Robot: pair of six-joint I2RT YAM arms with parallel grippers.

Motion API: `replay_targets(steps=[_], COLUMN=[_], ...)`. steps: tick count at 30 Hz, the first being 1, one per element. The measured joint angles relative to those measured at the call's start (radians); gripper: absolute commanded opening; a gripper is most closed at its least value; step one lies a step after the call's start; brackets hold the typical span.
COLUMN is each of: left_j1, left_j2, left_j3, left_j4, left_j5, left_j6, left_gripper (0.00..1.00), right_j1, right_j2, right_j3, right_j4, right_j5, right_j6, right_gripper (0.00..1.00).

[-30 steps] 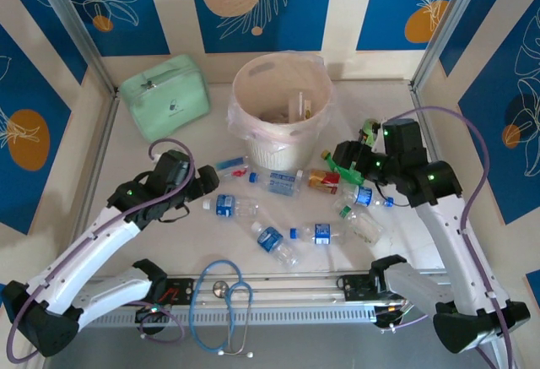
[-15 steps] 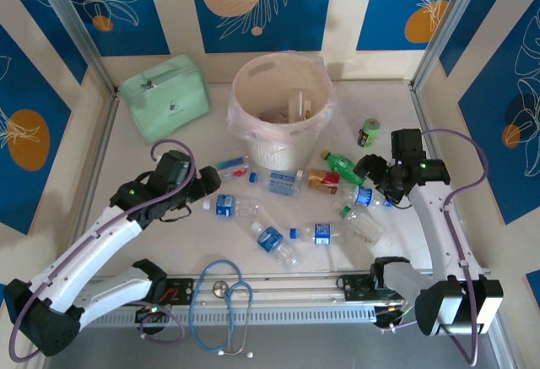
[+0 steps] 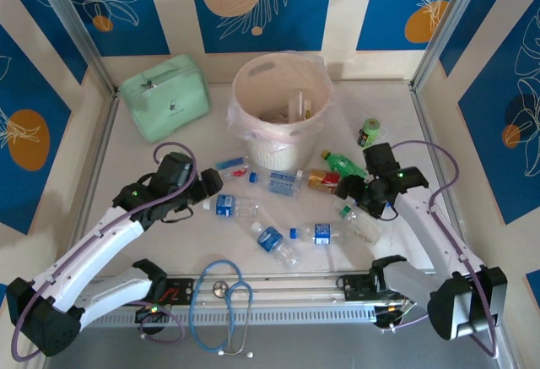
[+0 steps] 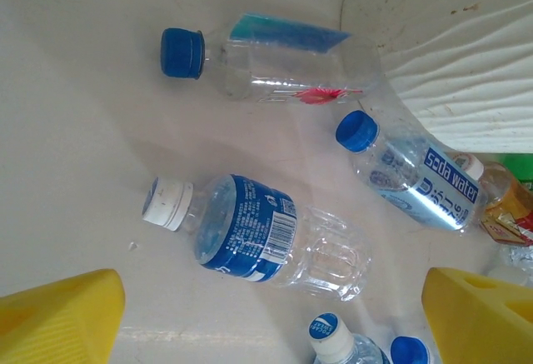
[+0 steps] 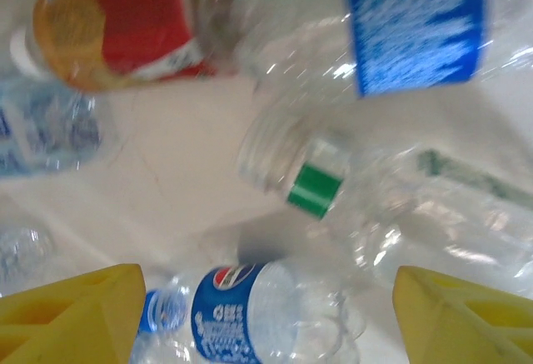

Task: Put the plastic bottles in the bin

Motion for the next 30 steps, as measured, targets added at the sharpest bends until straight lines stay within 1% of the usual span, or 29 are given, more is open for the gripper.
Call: replay_targets(steps=[4, 6, 9, 11, 13, 15, 19, 23, 30], left_j1=[0.0, 0.0, 0.0, 0.003, 0.011, 0.021, 0.045, 0.066, 0.092], left_j2=[0.0, 0.0, 0.0, 0.0, 0.0, -0.001, -0.012, -0.02, -0.055], left_j3=[-0.013, -0.021, -0.029, -0.035, -0.042, -0.053, -0.082, -0.098, -0.127], left_j4=[0.013, 0.016, 0.018, 0.018, 0.018, 0.018, 0.014, 0.006, -0.006], left_j5=[0.004, 0.004, 0.004, 0.004, 0.004, 0.004, 0.004, 0.004, 0.004], left_j6=[-0.003, -0.005, -0.013, -0.027, -0.039, -0.055, -0.079, -0.097, -0.108], left_gripper=[0.91, 0.91, 0.9, 0.9, 0.89, 0.89, 0.88, 0.88, 0.88], right_j1=[0.139, 0.24, 0.426, 0.544, 0.637, 0.709, 0.808, 0.866, 0.894], right_j2=[-0.001, -0.006, -0.002, 0.028, 0.08, 0.148, 0.299, 0.43, 0.577], right_j3=[-0.001, 0.0, 0.024, 0.061, 0.097, 0.124, 0.174, 0.25, 0.343], right_j4=[0.005, 0.017, 0.022, 0.023, 0.023, 0.023, 0.021, 0.021, 0.008], right_j5=[-0.02, -0.034, -0.036, -0.031, -0.023, -0.013, 0.004, 0.026, 0.06], right_j6=[0.007, 0.006, -0.001, -0.01, -0.023, -0.034, -0.066, -0.105, -0.187], right_gripper=[0.83, 0.84, 0.84, 0.84, 0.82, 0.81, 0.8, 0.8, 0.81])
